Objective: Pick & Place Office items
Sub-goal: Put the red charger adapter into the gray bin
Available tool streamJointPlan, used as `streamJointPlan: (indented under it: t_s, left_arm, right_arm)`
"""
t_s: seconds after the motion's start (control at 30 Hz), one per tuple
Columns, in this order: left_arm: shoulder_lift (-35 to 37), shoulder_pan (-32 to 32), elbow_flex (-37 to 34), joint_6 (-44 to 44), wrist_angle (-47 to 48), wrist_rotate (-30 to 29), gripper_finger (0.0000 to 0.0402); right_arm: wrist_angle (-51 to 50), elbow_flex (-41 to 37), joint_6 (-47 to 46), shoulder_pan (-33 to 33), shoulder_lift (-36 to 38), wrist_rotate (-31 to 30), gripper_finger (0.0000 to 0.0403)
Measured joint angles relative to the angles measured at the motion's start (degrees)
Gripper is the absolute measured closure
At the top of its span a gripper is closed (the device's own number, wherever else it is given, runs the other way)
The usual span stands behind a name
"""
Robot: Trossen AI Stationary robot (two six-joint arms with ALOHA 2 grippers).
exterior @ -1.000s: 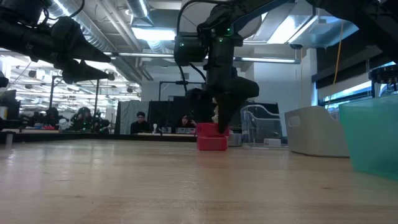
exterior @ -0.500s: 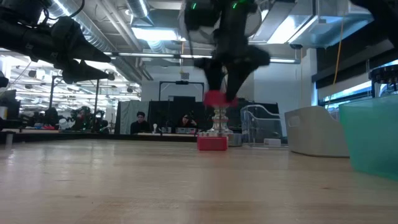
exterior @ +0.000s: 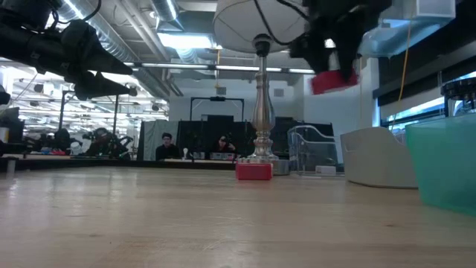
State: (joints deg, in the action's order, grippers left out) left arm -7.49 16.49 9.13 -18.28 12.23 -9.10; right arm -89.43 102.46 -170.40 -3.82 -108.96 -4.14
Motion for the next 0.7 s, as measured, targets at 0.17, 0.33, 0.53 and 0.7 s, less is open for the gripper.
streamJointPlan:
  t_s: [0.17, 0.33, 0.53, 0.7]
  left_arm:
    - [0.0, 0.0, 0.0, 0.0, 0.01, 0.0, 0.0054]
    - [-0.09, 0.0, 0.0, 0.02, 0.0, 0.0, 0.0054]
    - [-0.09, 0.0, 0.0, 0.0, 0.0, 0.0, 0.0054]
    - [-0.09, 0.0, 0.0, 0.01, 0.02, 0.0, 0.0054]
  right_arm:
    - [-0.1, -5.58, -6.7, -1.21, 2.8, 2.92, 0.0173]
    - [-0.63, -12.0, -7.68, -1.26, 6.99, 6.72, 0.0179]
    - [-0.42, -19.13, -7.67, -0.33, 10.99, 2.57, 0.0185]
    - [3.8, -24.87, -4.57, 1.35, 11.18, -1.08, 0.0168]
